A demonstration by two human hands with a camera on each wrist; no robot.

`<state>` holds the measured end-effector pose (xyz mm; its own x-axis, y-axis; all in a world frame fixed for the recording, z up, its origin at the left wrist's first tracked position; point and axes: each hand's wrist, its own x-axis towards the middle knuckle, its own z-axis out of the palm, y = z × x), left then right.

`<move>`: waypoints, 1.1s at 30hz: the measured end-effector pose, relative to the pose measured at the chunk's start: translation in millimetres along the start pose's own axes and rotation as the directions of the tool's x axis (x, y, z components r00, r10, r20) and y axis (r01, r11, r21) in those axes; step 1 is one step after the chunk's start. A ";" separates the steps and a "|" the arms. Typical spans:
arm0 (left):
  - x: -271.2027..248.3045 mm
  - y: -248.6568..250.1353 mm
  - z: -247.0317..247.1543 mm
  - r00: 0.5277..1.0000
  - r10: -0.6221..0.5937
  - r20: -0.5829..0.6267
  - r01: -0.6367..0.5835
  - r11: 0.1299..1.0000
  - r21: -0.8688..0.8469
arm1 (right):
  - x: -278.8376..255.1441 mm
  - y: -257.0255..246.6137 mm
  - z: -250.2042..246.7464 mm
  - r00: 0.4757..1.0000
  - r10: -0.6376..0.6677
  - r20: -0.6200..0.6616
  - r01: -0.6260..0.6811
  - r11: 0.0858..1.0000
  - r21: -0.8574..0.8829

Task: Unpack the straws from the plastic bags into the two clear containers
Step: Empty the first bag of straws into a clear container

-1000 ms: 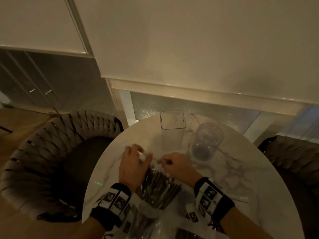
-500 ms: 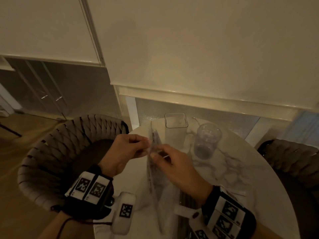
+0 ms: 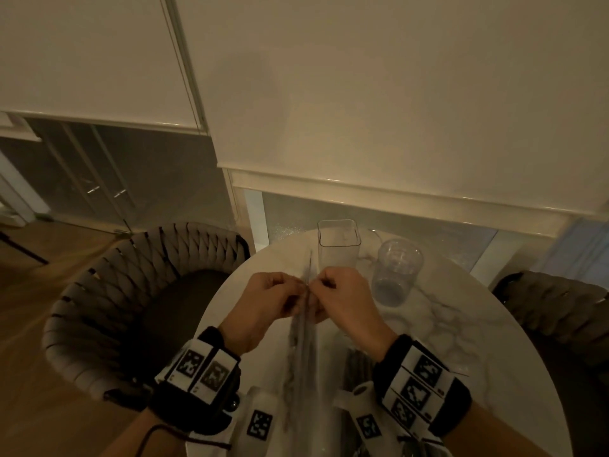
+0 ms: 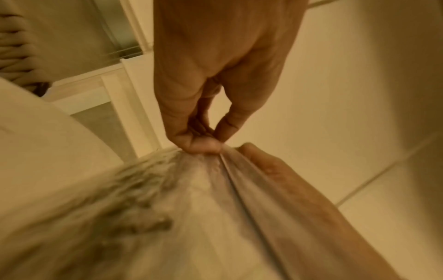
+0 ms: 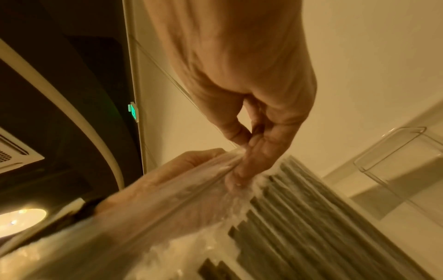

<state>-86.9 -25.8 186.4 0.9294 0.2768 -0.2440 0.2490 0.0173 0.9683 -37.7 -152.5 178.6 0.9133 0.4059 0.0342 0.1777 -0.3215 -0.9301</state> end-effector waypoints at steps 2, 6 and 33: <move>-2.0 -6.7 6.1 0.983 0.151 -0.106 -0.095 0.907 0.410 | -1.2 2.7 4.3 0.999 -0.047 0.012 0.048 0.992 -0.119; -2.7 -10.7 5.9 0.898 0.378 -0.228 -0.107 0.687 0.718 | -4.6 3.3 5.5 0.991 -0.126 -0.036 0.103 0.916 -0.388; -11.6 -44.6 -41.9 0.912 0.385 0.142 -0.235 0.206 0.950 | 9.4 48.5 -59.7 0.991 0.133 0.032 -0.101 0.870 -0.482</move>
<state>-120.3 10.5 148.3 0.9822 0.1223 0.1428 0.0912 -0.9741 0.2068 1.5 -215.3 155.6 0.9166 0.3867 -0.1012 0.2390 -0.7333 -0.6365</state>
